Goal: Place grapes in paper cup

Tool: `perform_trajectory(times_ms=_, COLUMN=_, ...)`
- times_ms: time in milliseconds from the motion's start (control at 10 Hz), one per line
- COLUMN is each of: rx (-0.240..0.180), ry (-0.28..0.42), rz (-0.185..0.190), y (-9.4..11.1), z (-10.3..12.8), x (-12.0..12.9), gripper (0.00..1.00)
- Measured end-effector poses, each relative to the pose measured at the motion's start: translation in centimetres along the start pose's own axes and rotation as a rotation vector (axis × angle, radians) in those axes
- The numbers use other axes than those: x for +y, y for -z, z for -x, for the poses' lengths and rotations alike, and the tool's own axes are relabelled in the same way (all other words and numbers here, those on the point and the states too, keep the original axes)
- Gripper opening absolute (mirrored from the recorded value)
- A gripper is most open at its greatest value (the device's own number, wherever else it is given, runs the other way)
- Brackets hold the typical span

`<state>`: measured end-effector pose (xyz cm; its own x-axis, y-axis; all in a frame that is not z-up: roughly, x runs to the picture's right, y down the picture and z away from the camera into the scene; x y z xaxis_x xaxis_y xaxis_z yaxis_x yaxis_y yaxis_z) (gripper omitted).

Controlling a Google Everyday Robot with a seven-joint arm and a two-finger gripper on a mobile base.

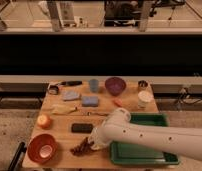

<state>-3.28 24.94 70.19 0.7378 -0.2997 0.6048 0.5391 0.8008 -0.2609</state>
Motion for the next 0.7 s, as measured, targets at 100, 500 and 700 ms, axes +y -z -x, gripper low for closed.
perform_trajectory(times_ms=100, rx=0.02, ry=0.012, rz=-0.018, y=2.3, z=0.3, x=-0.8, gripper=0.0)
perform_trajectory(times_ms=500, rx=0.106, ry=0.053, rz=-0.103, y=9.6, z=0.8, x=-3.1, gripper=0.0)
perform_trajectory(times_ms=700, rx=0.165, ry=0.056, rz=-0.155, y=12.7, z=-0.2, x=-3.7, gripper=0.0)
